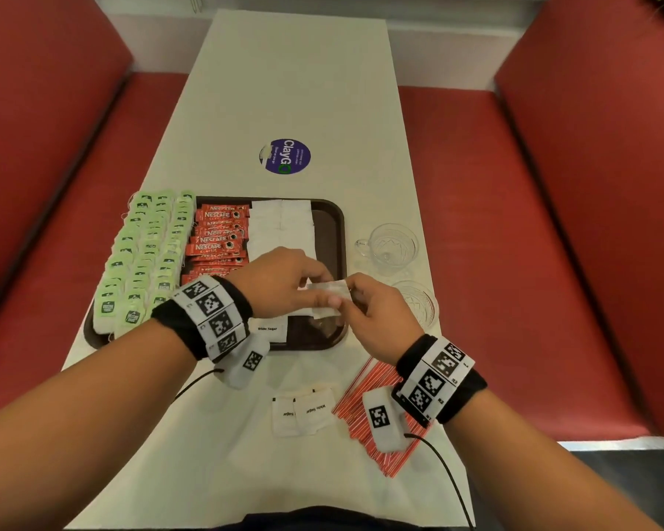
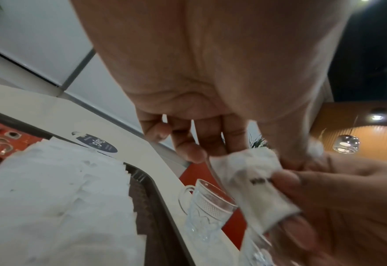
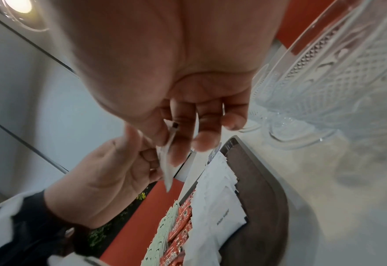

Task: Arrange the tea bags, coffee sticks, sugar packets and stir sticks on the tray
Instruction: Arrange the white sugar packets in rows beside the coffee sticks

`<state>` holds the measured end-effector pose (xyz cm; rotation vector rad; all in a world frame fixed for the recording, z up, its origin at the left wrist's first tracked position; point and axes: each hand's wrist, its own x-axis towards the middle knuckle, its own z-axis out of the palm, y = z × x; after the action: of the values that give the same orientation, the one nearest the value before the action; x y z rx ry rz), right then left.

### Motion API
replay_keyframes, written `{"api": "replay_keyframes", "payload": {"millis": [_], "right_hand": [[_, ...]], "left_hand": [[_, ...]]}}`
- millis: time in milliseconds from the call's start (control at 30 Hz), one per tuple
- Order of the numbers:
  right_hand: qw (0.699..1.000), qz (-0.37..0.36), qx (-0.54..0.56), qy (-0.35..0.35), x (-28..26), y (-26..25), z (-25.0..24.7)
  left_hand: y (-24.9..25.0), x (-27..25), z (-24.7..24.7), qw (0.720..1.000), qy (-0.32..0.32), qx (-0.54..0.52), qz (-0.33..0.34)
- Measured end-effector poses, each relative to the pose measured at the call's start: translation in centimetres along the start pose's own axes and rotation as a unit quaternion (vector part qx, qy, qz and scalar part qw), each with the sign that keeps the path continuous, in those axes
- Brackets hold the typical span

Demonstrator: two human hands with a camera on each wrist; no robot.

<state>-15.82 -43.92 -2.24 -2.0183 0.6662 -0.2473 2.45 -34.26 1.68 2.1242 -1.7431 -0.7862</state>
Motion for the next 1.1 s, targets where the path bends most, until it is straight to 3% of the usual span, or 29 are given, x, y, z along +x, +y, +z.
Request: {"api": "replay_keyframes", "payload": {"millis": [133, 233, 333, 400, 567, 767, 1000, 1100], "right_hand": [[1.000, 0.016, 0.009, -0.011, 0.0, 0.3, 0.4], [0.998, 0.041, -0.029, -0.028, -0.2, 0.7, 0.7], [0.996, 0.049, -0.057, -0.057, -0.9, 1.1, 1.0], [0.992, 0.039, -0.074, -0.091, -1.4, 1.5, 1.2], [0.965, 0.001, -0.167, -0.204, -2.0, 2.1, 2.2], [0.936, -0.012, -0.245, -0.254, -2.3, 1.4, 3.1], [0.885, -0.044, -0.366, -0.285, -3.0, 0.4, 5.1], [0.874, -0.058, -0.391, -0.281, -3.3, 0.1, 5.8]], "left_hand": [[-0.7, -0.1, 0.8, 0.999, 0.028, 0.029, 0.006], [-2.1, 0.5, 1.4, 0.997, 0.032, 0.061, -0.046], [-3.3, 1.2, 2.2, 0.988, -0.015, 0.095, -0.118], [-3.5, 1.7, 3.1, 0.984, -0.053, 0.105, -0.132], [-4.0, 2.7, 4.6, 0.973, -0.048, 0.166, -0.152], [-4.8, 3.2, 4.5, 0.964, -0.026, 0.196, -0.180], [-3.0, 0.3, 4.4, 0.980, 0.033, 0.141, -0.134], [-1.8, -2.5, 4.7, 0.989, -0.051, 0.106, -0.088]]}}
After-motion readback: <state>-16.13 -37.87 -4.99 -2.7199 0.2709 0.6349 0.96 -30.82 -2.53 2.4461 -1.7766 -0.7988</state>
